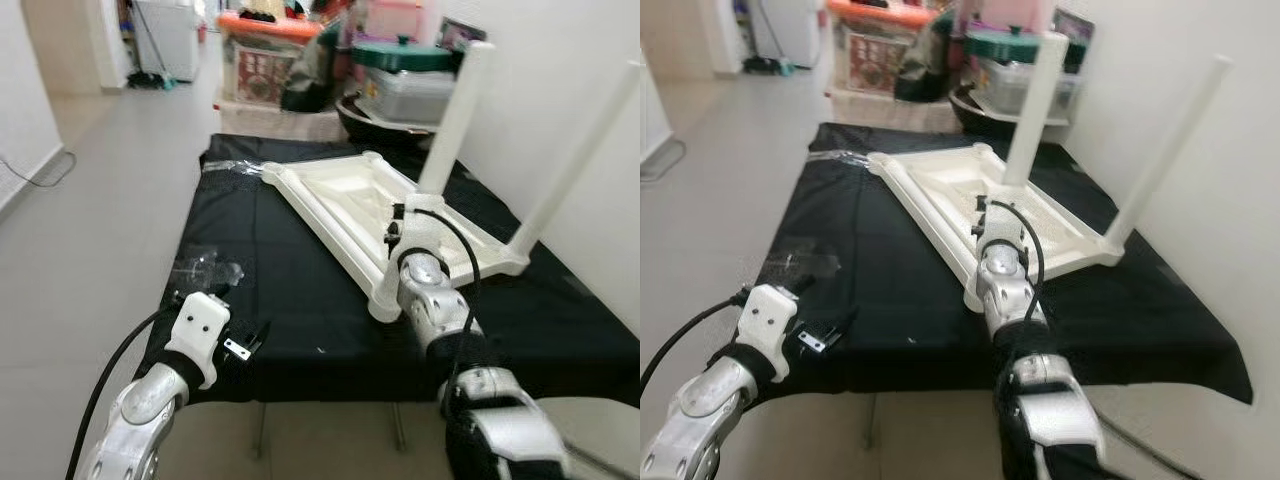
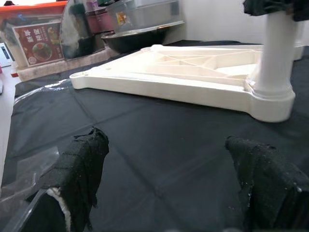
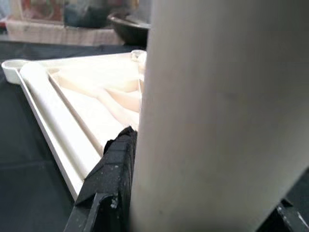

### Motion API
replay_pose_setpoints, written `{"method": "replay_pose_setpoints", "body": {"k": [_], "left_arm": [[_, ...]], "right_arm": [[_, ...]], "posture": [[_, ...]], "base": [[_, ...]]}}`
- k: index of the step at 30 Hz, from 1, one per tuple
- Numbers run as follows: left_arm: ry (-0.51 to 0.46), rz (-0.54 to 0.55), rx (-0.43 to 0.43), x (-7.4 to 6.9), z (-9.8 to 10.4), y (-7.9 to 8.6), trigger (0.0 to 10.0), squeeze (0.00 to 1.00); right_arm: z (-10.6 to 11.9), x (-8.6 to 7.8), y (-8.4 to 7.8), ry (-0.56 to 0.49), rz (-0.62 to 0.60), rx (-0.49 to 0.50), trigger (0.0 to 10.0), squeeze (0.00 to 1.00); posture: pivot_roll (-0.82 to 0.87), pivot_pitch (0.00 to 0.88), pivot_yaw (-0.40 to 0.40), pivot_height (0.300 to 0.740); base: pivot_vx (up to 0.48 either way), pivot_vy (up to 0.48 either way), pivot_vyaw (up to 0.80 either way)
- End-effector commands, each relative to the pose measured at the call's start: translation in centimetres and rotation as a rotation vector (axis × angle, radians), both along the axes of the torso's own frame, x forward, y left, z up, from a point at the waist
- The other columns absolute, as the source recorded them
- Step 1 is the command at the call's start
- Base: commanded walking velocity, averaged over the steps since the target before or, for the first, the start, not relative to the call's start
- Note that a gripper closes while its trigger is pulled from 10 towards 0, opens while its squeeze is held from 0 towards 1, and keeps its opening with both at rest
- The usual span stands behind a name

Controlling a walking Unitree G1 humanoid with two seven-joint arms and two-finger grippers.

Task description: Building children table

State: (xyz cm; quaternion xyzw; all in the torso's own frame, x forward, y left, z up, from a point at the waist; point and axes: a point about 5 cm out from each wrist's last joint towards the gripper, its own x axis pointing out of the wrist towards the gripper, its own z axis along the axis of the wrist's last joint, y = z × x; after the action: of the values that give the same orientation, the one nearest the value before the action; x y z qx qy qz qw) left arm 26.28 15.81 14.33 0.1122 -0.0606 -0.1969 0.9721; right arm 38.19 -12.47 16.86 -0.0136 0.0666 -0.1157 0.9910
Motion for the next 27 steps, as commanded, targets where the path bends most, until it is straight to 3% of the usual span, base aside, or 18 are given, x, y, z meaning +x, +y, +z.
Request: {"method": "replay_pose_setpoints", "body": {"k": [1,2,5,6,7,8,9,11,13,14,15,17,20,21,22,23,24,27], "left_arm": [[-0.005,-0.035,0.013,0.2,0.2,-0.7,10.0,0.00],[-0.007,-0.042,0.013,0.4,0.2,-0.8,10.0,0.00],[-0.009,-0.047,0.012,0.5,0.3,-0.9,10.0,0.00],[-0.010,-0.051,0.012,0.6,0.4,-1.0,10.0,0.00],[-0.012,-0.053,0.012,0.6,0.4,-1.0,10.0,0.00],[-0.012,-0.052,0.012,0.7,0.4,-1.0,10.0,0.00],[-0.011,-0.052,0.013,0.7,0.4,-0.9,10.0,0.00],[-0.011,-0.050,0.013,0.7,0.3,-0.9,10.0,0.00],[-0.010,-0.049,0.012,0.6,0.3,-0.9,10.0,0.00],[-0.010,-0.049,0.012,0.6,0.3,-0.9,10.0,0.00],[-0.008,-0.052,0.013,0.5,0.1,-0.9,10.0,0.00],[-0.008,-0.052,0.013,0.5,0.1,-0.9,10.0,0.00],[-0.011,-0.058,0.014,0.6,0.3,-1.1,10.0,0.00],[-0.014,-0.059,0.016,0.7,0.3,-1.1,10.0,0.00],[-0.016,-0.060,0.017,0.7,0.4,-1.1,10.0,0.00],[-0.016,-0.060,0.017,0.7,0.4,-1.1,10.0,0.00],[-0.017,-0.060,0.018,0.7,0.5,-1.0,10.0,0.00],[-0.019,-0.059,0.019,0.7,0.5,-1.0,10.0,0.00]], "right_arm": [[-3.5,-1.4,0.9,0.164,0.035,-0.033,10.0,0.00],[-3.1,-1.6,2.3,0.124,0.138,0.007,10.0,0.00],[-2.8,-1.5,3.2,0.096,0.198,0.030,10.0,0.00],[-1.9,-1.3,3.0,0.038,0.231,0.063,10.0,1.00],[-1.1,-0.8,2.3,0.000,0.239,0.081,10.0,1.00],[0.0,-0.2,1.4,-0.036,0.270,0.073,10.0,0.85],[0.8,0.2,0.9,-0.056,0.282,0.064,10.0,0.00],[1.8,0.6,0.6,-0.089,0.357,0.077,10.0,0.00],[3.9,0.8,0.4,-0.182,0.557,0.088,10.0,0.00],[3.9,0.8,0.4,-0.182,0.557,0.088,10.0,0.00],[5.0,0.2,0.6,-0.242,0.792,0.023,10.0,0.00],[5.0,0.2,0.6,-0.242,0.792,0.023,10.0,0.00],[3.4,-1.2,1.6,-0.156,1.151,-0.115,10.0,0.00],[2.4,-1.3,1.8,-0.104,1.209,-0.153,9.3,0.00],[1.7,-1.3,2.0,-0.064,1.237,-0.175,6.5,0.00],[1.7,-1.3,2.0,-0.064,1.237,-0.175,6.5,0.00],[0.9,-1.1,2.2,-0.021,1.254,-0.189,3.1,0.00],[0.4,-1.0,2.3,0.011,1.265,-0.193,3.1,0.00]], "posture": [[0.11,0.000,-0.148,0.740],[0.10,0.000,-0.141,0.740],[0.10,0.000,-0.141,0.740],[0.10,0.000,-0.141,0.740],[0.10,0.000,-0.141,0.740],[0.10,0.000,-0.141,0.740],[0.10,0.000,-0.141,0.740],[0.10,0.000,-0.141,0.740],[0.10,0.000,-0.142,0.740],[0.10,0.000,-0.142,0.740],[0.10,0.000,-0.141,0.740],[0.10,0.000,-0.141,0.740],[0.11,0.000,-0.147,0.740],[0.11,0.000,-0.150,0.740],[0.11,0.000,-0.150,0.740],[0.11,0.000,-0.150,0.740],[0.12,0.000,-0.155,0.740],[0.13,0.000,-0.159,0.740]], "base": [[0.000,0.000,0.00],[0.000,0.000,0.00],[0.000,0.000,0.00],[0.000,0.000,0.00],[0.000,0.000,0.00],[0.000,0.000,0.00],[0.000,0.000,0.00],[0.000,0.000,0.00],[0.000,0.000,0.00],[0.000,0.000,0.00],[0.000,0.000,0.00],[0.000,0.000,0.00],[0.000,0.000,0.00],[0.000,0.000,0.00],[0.000,0.000,0.00],[0.000,0.000,0.00],[0.000,0.000,0.00],[0.000,0.000,0.00]]}}
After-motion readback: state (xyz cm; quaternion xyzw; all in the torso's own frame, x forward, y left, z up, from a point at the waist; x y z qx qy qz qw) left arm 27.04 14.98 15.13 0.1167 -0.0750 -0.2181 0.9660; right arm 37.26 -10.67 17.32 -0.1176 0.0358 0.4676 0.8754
